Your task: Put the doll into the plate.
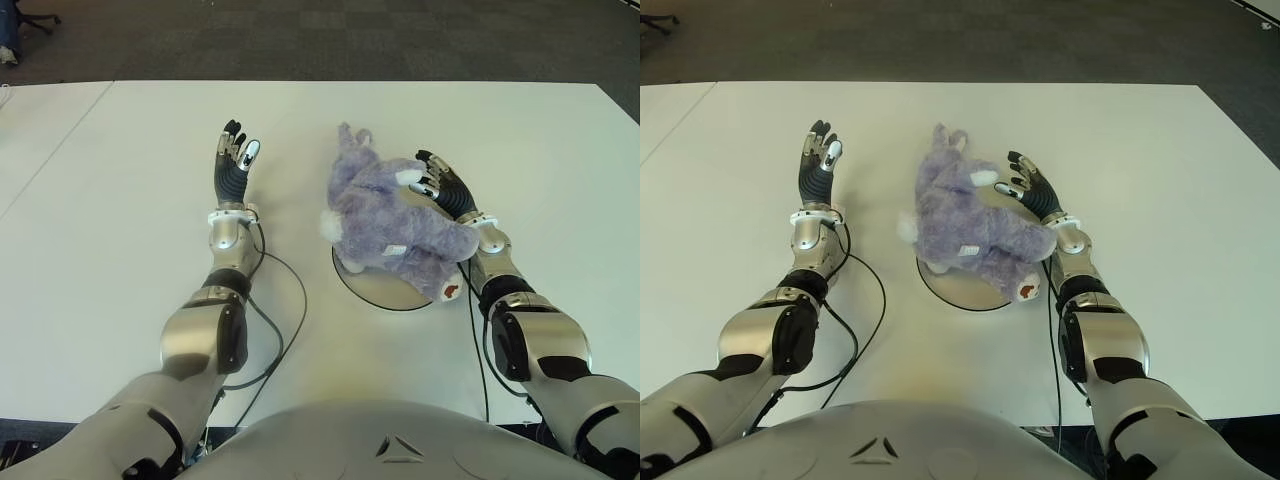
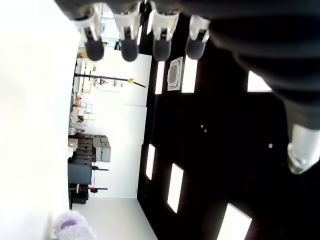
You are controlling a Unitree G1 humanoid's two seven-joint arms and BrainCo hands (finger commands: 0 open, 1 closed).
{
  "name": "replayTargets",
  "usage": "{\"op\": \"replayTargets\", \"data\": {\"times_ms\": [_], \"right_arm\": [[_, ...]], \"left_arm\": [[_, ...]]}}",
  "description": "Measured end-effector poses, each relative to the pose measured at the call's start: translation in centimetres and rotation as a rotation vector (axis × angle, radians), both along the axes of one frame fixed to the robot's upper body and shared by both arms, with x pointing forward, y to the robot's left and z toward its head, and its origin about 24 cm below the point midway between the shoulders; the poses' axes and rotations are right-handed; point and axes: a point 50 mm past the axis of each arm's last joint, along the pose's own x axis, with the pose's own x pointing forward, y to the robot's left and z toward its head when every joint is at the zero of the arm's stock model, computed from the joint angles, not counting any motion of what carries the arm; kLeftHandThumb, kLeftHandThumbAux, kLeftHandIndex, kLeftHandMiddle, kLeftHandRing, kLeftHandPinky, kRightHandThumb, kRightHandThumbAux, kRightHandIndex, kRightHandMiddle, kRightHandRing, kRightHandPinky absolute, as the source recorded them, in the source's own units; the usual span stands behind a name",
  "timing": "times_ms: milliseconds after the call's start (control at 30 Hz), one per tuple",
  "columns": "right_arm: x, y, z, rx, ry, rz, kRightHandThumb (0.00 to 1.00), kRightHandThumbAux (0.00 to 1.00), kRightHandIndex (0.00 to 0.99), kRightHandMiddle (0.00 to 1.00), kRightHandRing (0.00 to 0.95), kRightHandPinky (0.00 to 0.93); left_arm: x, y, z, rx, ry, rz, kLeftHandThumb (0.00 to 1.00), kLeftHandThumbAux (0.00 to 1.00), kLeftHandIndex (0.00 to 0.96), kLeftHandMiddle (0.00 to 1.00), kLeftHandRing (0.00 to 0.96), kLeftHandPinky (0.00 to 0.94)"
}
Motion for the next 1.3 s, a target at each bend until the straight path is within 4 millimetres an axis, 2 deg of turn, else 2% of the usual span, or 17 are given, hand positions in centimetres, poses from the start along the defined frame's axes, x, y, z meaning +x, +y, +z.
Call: {"op": "replayTargets", "data": {"times_ms": [333,367,567,733,933,1300], "right_arm": [[2.1,3.8,0.6,0.079,0.038,-0.129,0.0,0.547,0.0,0.0,0.0,0.0],[2.2,3.9,0.6,0.086,0.046,-0.147,0.0,0.583,0.0,0.0,0.0,0.0],[2.9,4.3,0.9,0.124,0.089,-0.258,0.0,0.651,0.022,0.009,0.0,0.0],[2.8,4.7,0.6,0.156,0.098,-0.308,0.0,0.659,0.034,0.016,0.0,0.001],[2.4,4.9,0.2,0.206,0.083,-0.335,0.0,0.618,0.045,0.036,0.009,0.008],[1.5,4.0,-0.5,0.302,0.056,-0.354,0.0,0.589,0.067,0.058,0.029,0.023]], "left_arm": [[0.7,-0.7,-0.7,-0.064,0.112,0.012,0.0,0.529,0.002,0.0,0.0,0.017],[0.7,-0.8,-1.0,-0.075,0.142,0.018,0.0,0.538,0.002,0.0,0.0,0.019],[0.8,-0.6,-1.9,-0.103,0.239,0.036,0.0,0.544,0.0,0.004,0.003,0.018],[0.8,-0.6,-1.9,-0.103,0.248,0.037,0.0,0.541,0.0,0.001,0.002,0.017],[0.7,-0.6,-2.0,-0.103,0.247,0.032,0.0,0.546,0.001,0.009,0.007,0.036],[0.6,-0.4,-2.3,-0.122,0.264,0.012,0.0,0.663,0.023,0.058,0.066,0.128]]}}
